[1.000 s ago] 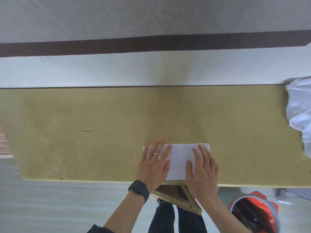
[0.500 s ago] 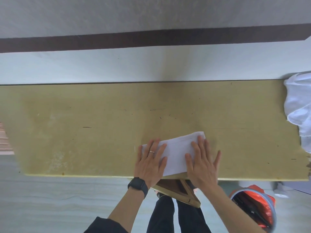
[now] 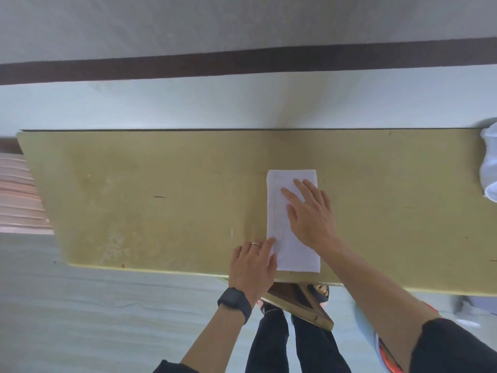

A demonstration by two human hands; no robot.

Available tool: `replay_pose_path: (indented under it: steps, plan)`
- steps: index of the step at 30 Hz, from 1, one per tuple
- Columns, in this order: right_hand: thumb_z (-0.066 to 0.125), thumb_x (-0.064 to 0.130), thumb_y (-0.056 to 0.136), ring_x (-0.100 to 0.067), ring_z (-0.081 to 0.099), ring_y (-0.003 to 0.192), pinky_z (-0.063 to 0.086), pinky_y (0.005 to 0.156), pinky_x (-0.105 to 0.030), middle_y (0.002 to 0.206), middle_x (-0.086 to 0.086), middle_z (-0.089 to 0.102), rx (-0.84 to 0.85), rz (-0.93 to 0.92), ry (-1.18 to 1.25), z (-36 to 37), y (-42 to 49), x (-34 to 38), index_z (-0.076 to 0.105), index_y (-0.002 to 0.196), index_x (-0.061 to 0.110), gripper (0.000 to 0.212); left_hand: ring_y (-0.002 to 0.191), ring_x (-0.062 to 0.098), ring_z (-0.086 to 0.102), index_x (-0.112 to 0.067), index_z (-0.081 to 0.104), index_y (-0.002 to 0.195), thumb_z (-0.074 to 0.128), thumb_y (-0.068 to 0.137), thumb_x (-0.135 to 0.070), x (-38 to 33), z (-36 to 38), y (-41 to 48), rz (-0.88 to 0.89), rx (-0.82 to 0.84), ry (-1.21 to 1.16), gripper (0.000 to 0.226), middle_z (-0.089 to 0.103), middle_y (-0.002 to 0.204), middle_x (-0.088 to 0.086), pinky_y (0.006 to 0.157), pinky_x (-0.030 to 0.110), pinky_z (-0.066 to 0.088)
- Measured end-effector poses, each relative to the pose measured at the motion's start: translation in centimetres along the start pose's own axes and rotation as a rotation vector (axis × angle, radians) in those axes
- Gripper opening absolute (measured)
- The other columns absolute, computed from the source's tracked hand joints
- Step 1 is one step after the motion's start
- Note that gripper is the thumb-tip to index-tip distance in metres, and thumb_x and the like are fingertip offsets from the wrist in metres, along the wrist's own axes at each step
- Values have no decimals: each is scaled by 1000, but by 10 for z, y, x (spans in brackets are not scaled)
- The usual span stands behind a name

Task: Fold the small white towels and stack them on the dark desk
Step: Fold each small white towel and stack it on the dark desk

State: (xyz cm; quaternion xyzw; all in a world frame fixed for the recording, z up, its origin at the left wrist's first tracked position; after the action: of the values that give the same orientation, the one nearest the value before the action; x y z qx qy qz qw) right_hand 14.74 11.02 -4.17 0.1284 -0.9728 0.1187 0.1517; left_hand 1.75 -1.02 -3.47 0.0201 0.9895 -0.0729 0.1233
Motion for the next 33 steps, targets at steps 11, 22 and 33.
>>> replay_pose_path:
  steps: [11, 22, 33]
  plan:
    - [72, 34, 85, -15, 39, 142, 36, 112, -49, 153, 0, 43, -102, -247, 11, 33, -156, -32, 57, 138, 12, 59, 136, 23, 46, -13, 59, 134, 73, 83, -27, 2, 28, -30, 514, 18, 43, 55, 51, 146, 6, 115, 41, 36]
    - [64, 13, 87, -15, 63, 115, 41, 102, -40, 126, 9, 67, -248, -284, 53, 18, -168, -36, 74, 105, 23, 23, 114, 24, 64, -14, 74, 104, 78, 73, 2, -6, 9, -40, 468, -7, -154, 35, 70, 118, 2, 97, 36, 51]
    - [60, 30, 97, 12, 60, 90, 41, 70, -5, 97, 24, 67, 56, 280, 753, -38, -74, -42, 62, 108, 32, 11, 88, -1, 66, -32, 70, 112, 70, 89, -38, 22, -35, 52, -369, 308, -834, 24, 71, 95, -14, 76, 18, 50]
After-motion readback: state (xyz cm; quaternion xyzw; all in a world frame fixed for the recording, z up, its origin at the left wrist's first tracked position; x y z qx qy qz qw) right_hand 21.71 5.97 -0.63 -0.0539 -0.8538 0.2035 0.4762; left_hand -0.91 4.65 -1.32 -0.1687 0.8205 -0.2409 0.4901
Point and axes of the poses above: each hand's wrist, its own y-axis towards the middle knuckle, its own z-axis out of the palm, x = y × z, the point moved 7 cm from there along y, towards the middle knuckle
